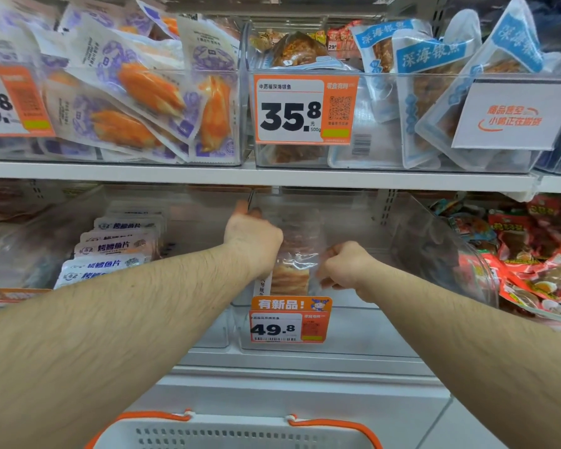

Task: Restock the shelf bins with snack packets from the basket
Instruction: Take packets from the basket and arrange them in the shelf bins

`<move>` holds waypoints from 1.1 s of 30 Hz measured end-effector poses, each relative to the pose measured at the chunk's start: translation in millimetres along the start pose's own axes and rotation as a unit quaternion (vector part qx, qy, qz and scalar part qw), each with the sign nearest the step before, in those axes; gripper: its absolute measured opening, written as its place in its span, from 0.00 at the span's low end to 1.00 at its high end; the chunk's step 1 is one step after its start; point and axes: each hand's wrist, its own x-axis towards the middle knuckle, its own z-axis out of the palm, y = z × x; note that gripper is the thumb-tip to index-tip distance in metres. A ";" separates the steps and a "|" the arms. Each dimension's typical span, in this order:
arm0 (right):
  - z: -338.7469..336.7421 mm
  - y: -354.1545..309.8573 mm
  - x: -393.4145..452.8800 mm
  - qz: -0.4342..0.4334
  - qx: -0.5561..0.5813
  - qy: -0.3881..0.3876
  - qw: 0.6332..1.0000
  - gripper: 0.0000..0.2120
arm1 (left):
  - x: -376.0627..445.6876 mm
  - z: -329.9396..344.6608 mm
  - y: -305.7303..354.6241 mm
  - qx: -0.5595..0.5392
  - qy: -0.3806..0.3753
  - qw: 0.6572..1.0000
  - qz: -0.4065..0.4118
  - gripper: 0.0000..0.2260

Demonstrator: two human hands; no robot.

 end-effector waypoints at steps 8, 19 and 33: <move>-4.2 -7.0 -16.2 0.007 -0.093 0.072 0.993 0.07 | -17.9 -6.1 -14.7 -0.021 0.054 0.998 0.018 0.12; 32.1 -66.0 -116.5 -0.242 -0.006 0.176 0.954 0.07 | -109.7 -8.1 -50.9 -0.273 0.162 0.948 0.014 0.09; 201.8 25.3 -144.3 -0.157 -0.084 -0.081 0.981 0.08 | -199.9 122.8 -67.0 -0.375 -0.132 0.917 0.041 0.08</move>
